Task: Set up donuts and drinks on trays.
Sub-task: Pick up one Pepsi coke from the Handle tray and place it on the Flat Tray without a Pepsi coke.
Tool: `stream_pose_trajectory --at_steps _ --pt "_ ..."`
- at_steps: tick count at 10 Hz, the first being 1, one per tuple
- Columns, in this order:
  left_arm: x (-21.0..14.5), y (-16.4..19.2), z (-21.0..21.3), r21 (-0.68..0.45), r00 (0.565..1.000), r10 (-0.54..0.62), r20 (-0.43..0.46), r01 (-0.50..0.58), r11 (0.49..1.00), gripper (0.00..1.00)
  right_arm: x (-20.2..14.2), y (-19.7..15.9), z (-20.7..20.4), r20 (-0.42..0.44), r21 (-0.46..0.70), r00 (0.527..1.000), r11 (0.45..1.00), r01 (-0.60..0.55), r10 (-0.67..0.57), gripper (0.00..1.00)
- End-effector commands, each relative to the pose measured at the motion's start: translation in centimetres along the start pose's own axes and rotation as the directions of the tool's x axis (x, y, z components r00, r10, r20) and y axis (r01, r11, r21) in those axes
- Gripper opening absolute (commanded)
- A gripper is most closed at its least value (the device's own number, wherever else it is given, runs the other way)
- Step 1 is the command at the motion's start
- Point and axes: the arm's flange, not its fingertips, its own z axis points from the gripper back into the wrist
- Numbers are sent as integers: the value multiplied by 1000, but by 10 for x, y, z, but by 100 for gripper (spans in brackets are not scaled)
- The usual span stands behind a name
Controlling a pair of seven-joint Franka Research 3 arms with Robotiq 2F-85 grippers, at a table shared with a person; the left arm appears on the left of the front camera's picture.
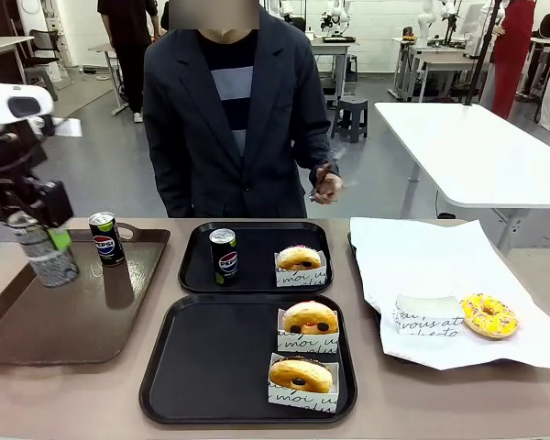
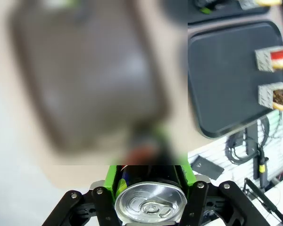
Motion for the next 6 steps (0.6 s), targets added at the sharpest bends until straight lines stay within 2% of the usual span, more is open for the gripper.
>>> stream_pose_trajectory --at_steps 1,4,6 --pt "-8 -34 -18 -19 993 -115 -1 115 993 59 1 0 1 7 18 1000 1000 -21 21 100" --pt "0 -96 -61 -6 971 -227 -71 227 974 59 1 0 1 7 18 1000 1000 -21 21 100" --pt "11 -124 -84 11 959 -263 -104 266 964 59 1 0 1 7 18 1000 1000 -21 21 100"
